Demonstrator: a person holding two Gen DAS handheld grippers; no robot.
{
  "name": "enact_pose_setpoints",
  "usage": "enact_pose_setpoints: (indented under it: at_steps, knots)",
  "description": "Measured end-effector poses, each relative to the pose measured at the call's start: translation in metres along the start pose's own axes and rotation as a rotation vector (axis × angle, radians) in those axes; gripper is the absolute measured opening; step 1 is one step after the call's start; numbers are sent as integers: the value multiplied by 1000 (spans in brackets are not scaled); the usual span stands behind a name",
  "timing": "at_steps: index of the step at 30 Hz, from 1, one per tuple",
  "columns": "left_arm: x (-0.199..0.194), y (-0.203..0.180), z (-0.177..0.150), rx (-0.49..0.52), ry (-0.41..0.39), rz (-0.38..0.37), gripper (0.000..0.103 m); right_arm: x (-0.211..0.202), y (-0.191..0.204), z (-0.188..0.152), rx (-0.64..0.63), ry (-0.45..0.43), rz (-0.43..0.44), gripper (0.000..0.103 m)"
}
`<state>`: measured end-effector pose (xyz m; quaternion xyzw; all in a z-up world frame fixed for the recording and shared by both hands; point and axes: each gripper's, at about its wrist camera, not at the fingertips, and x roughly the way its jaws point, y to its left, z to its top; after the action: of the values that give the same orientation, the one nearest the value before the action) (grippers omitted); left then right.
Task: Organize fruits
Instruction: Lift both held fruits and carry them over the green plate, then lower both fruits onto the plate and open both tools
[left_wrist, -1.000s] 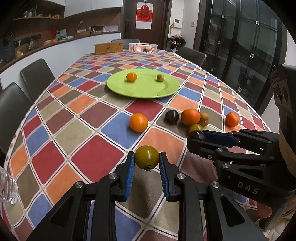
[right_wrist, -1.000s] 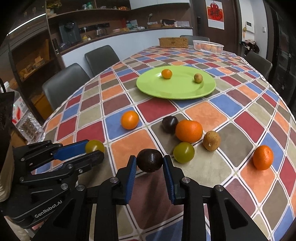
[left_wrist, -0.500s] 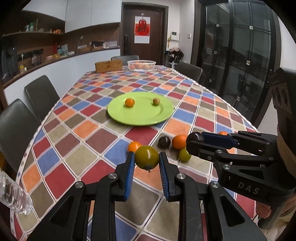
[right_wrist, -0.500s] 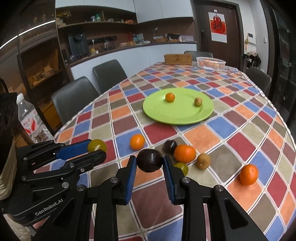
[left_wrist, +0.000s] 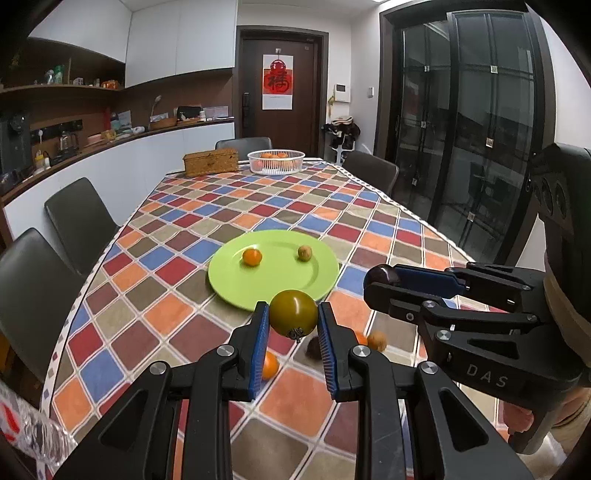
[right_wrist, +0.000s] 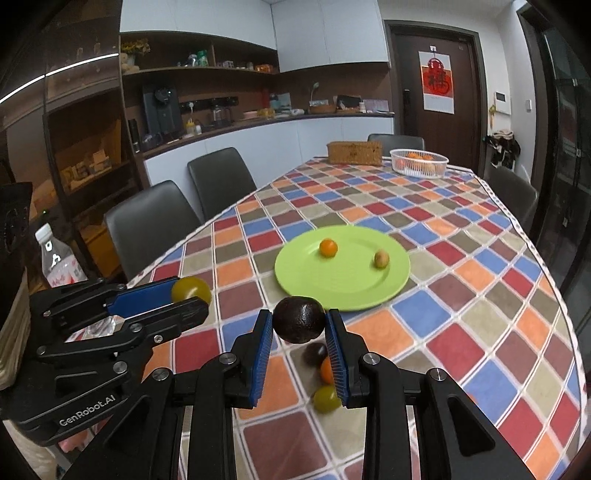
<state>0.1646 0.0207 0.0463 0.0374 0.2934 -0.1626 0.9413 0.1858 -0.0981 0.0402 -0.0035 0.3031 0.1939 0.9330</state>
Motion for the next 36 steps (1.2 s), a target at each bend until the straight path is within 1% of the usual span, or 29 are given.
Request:
enact_pose_setpoints:
  at_steps: [4,10,16,25,31,36]
  knots:
    - [11,2,16,-3,3,-18,26,5,-4,14,-18,0,-2,30]
    - [35,7,38,-9,28,-53,26,23,-16,37,-26,28,7,30]
    - [68,19,55,-19,52,-46,26,50,-29,52,-23,61,-7,30]
    - [124,41,65,-69,117,-73,26,96,-48,70,-15,125,-27,30]
    - [162,58,68,-108,172,-70,26,129,-61,79,-11,181,-37,30]
    - [187,66,67,-126,217,-58,26,160,-73,82,10,246,-33,30]
